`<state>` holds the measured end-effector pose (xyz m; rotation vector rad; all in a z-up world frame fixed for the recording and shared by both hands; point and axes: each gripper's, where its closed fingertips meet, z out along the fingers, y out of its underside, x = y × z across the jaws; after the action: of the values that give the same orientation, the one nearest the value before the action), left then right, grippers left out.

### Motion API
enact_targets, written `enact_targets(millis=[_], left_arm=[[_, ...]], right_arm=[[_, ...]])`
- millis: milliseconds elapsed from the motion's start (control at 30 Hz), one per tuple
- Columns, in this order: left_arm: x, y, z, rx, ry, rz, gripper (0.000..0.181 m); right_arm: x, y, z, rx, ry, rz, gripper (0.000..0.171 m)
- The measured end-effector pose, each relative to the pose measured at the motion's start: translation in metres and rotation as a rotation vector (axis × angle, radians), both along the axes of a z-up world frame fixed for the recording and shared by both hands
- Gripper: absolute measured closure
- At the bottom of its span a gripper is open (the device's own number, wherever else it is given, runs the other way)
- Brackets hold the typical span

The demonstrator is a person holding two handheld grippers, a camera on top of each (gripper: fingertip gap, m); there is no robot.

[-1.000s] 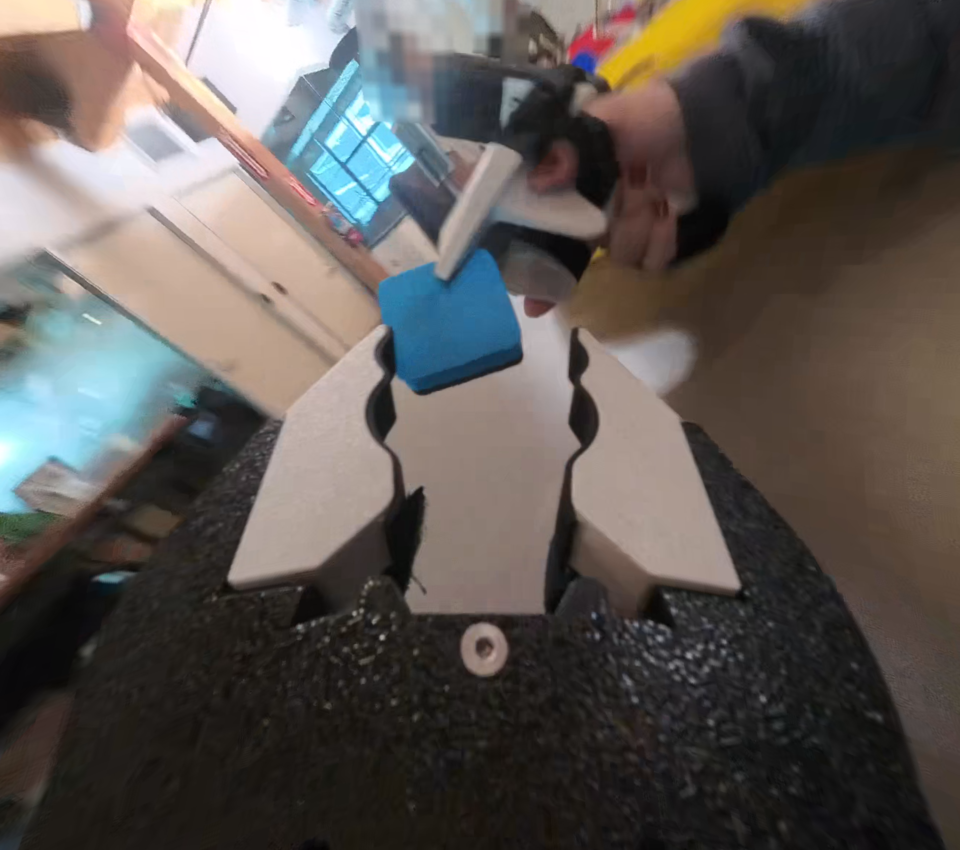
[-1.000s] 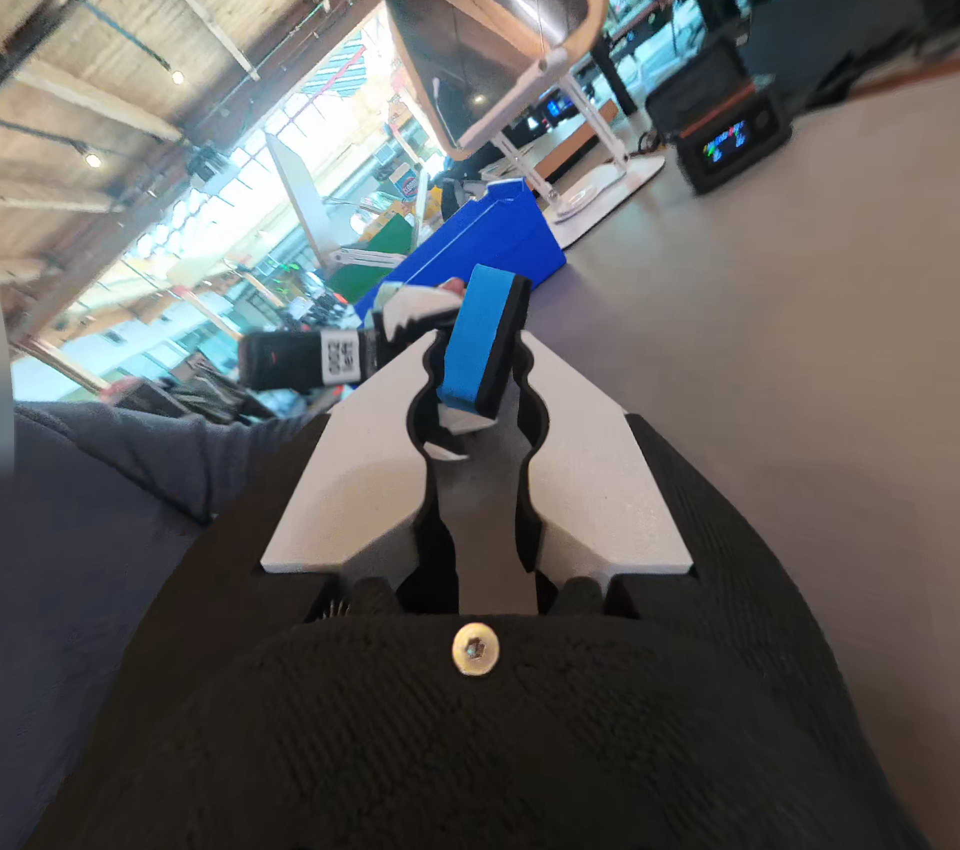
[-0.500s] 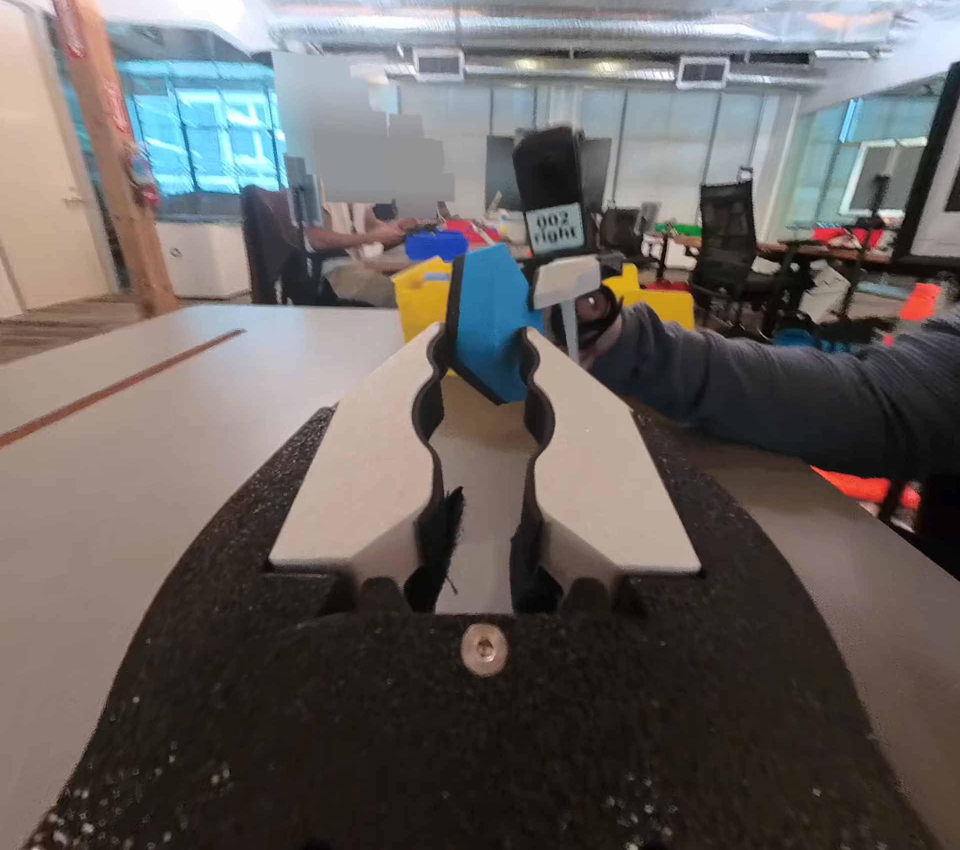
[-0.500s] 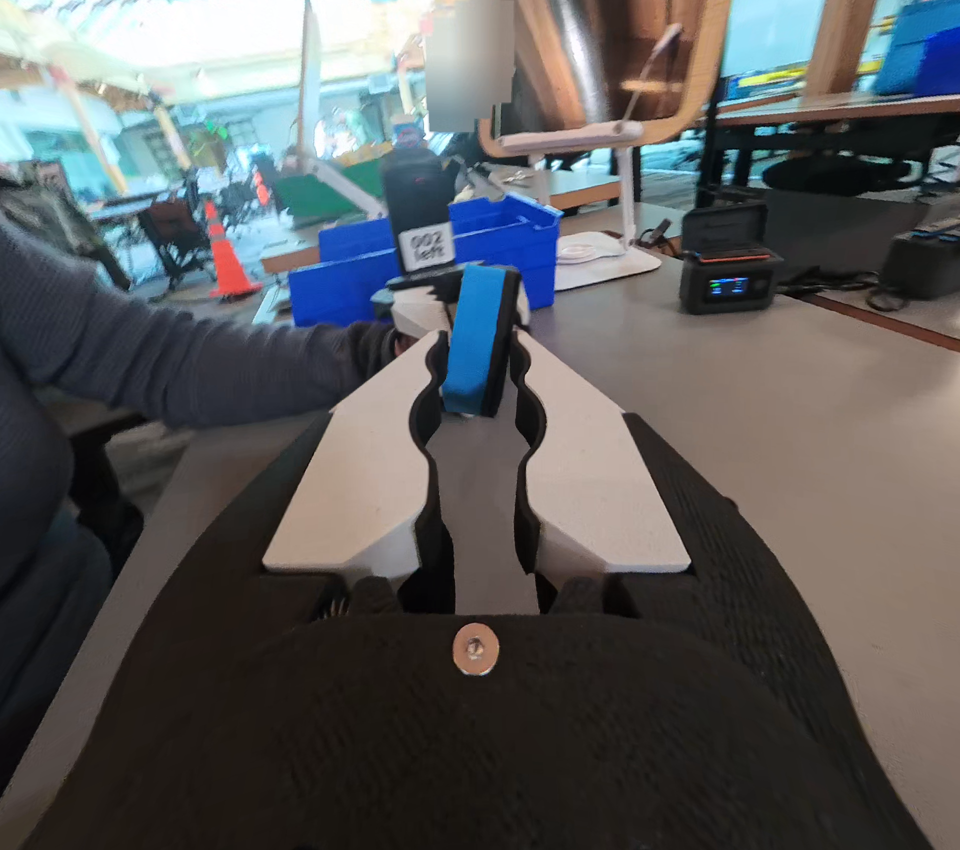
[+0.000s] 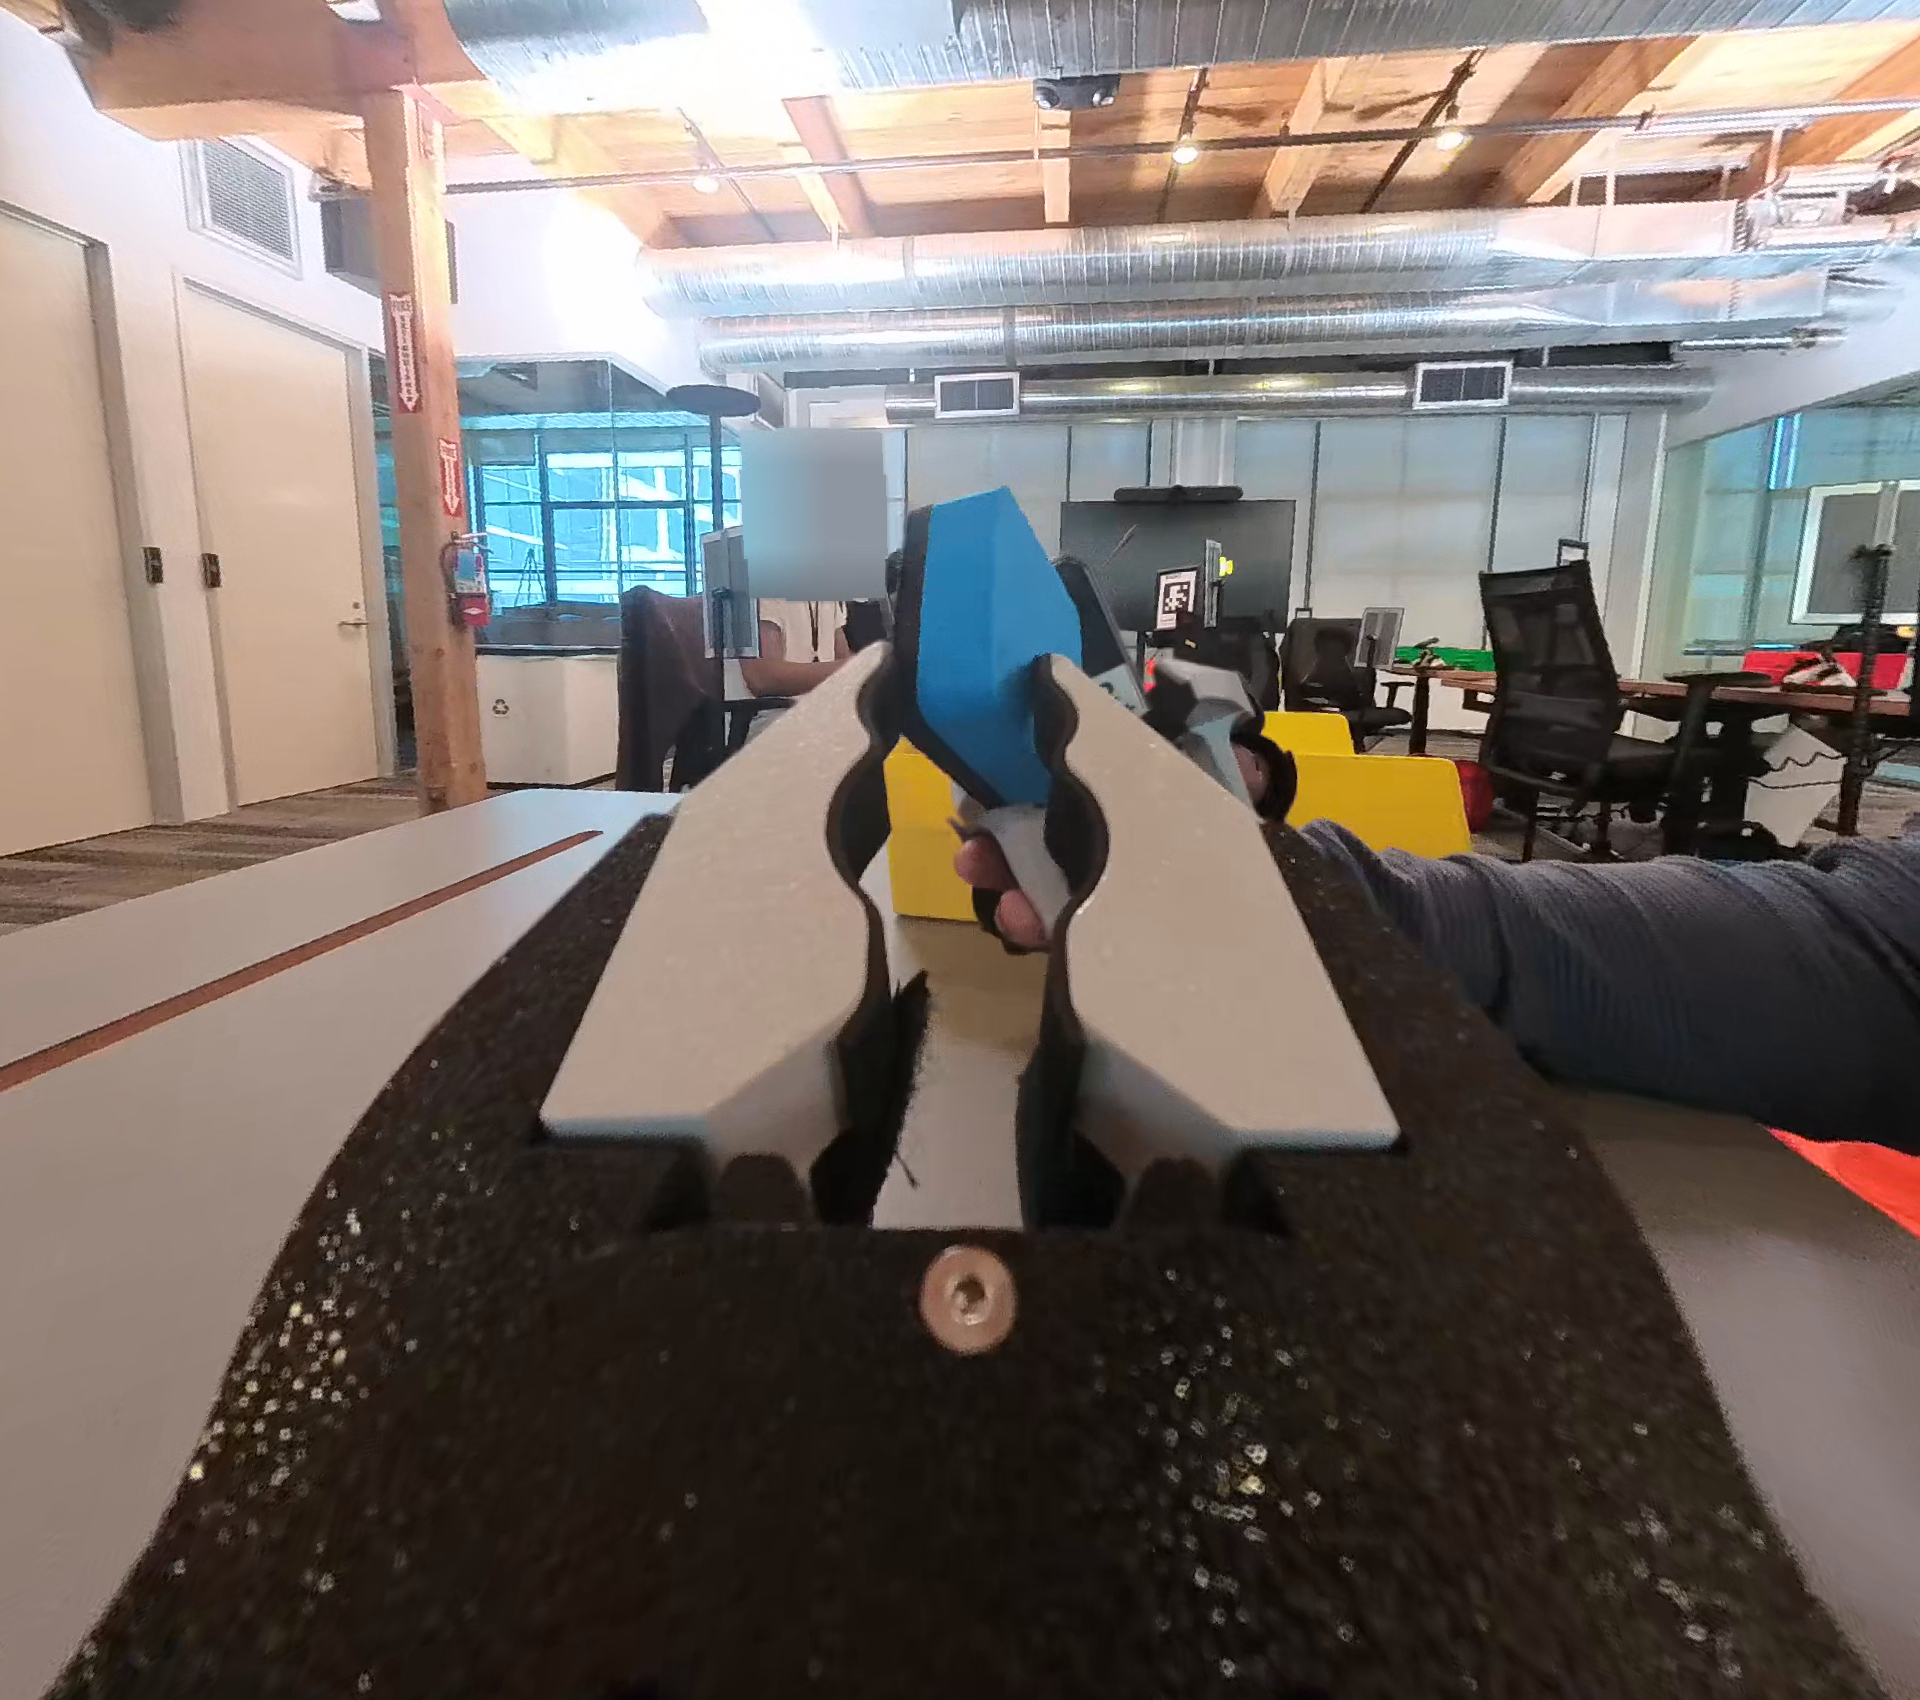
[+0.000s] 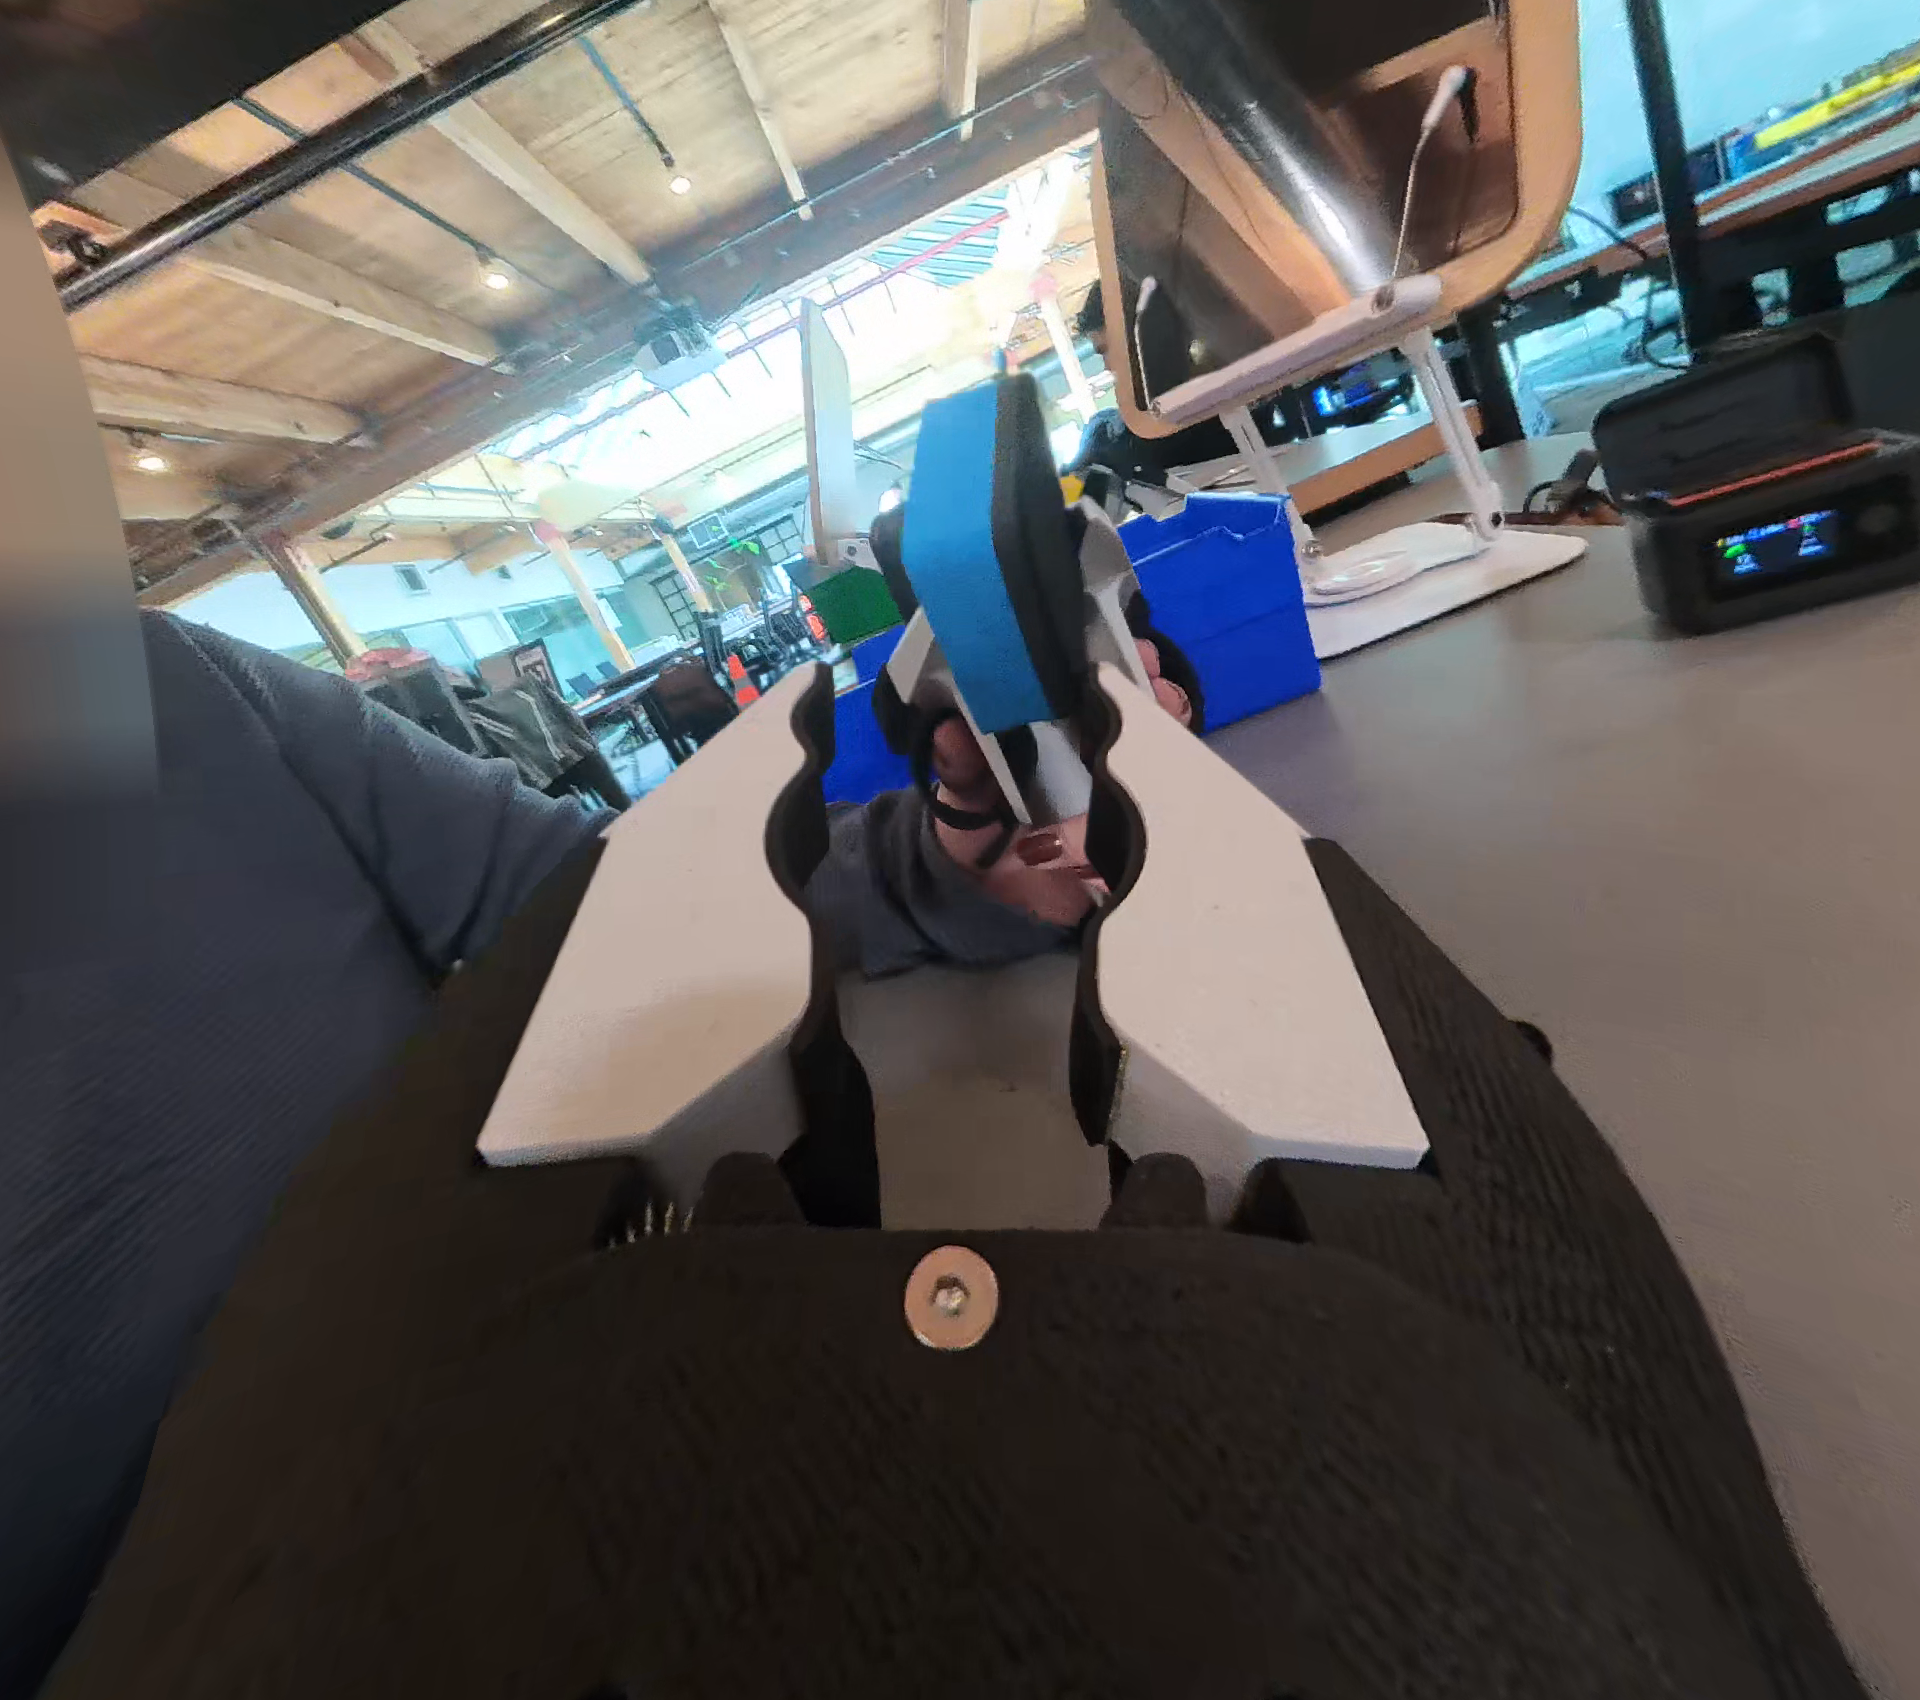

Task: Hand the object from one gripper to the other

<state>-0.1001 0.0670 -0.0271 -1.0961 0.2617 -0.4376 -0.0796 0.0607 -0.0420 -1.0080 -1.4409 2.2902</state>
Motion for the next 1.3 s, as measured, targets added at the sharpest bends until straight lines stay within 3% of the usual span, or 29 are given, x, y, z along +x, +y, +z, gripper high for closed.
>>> enact_targets(millis=[67,167,300,367,433,567,633,667,767,867,1000,1200,1300], left_arm=[[0.003,0.002,-0.003,-0.012,0.020,-0.004,0.159],[0.006,0.003,-0.006,-0.039,0.026,-0.027,0.159],[0.001,0.008,-0.013,-0.119,-0.037,-0.066,0.156],[-0.003,0.007,-0.012,-0.143,-0.118,-0.118,0.144],[-0.010,0.007,-0.012,-0.178,-0.219,-0.178,0.132],[-0.032,0.006,-0.008,-0.165,-0.356,-0.167,0.144],[-0.036,0.010,-0.012,-0.209,-0.394,-0.172,0.139],[-0.035,0.012,-0.015,-0.235,-0.405,-0.190,0.135],[-0.023,0.016,-0.021,-0.317,-0.427,-0.283,0.121],[-0.007,0.012,-0.020,-0.345,-0.470,-0.428,0.118],[0.002,0.003,-0.012,-0.329,-0.562,-0.608,0.130],[-0.007,0.006,-0.014,-0.334,-0.604,-0.575,0.154],[-0.009,0.007,-0.013,-0.299,-0.537,-0.484,0.152]], right_arm=[[-0.005,-0.003,-0.004,0.043,-0.003,-0.033,0.126],[-0.010,0.003,-0.004,0.127,0.040,-0.148,0.147],[-0.014,0.014,-0.007,0.301,0.102,-0.309,0.151],[-0.018,0.023,-0.009,0.465,0.157,-0.445,0.151],[-0.021,0.034,-0.012,0.715,0.226,-0.609,0.151],[-0.023,0.064,-0.010,1.461,0.432,-1.032,0.151],[-0.022,0.065,-0.004,1.831,0.551,-1.147,0.150],[-0.021,0.061,0.001,1.924,0.591,-1.168,0.151],[-0.017,0.045,0.015,1.951,0.697,-1.219,0.151],[-0.019,0.049,0.009,2.069,0.694,-1.212,0.151],[-0.023,0.036,0.004,2.164,0.754,-1.158,0.151],[-0.029,0.019,0.000,2.199,0.810,-1.112,0.150],[-0.029,0.018,-0.007,2.021,0.751,-1.025,0.138]])
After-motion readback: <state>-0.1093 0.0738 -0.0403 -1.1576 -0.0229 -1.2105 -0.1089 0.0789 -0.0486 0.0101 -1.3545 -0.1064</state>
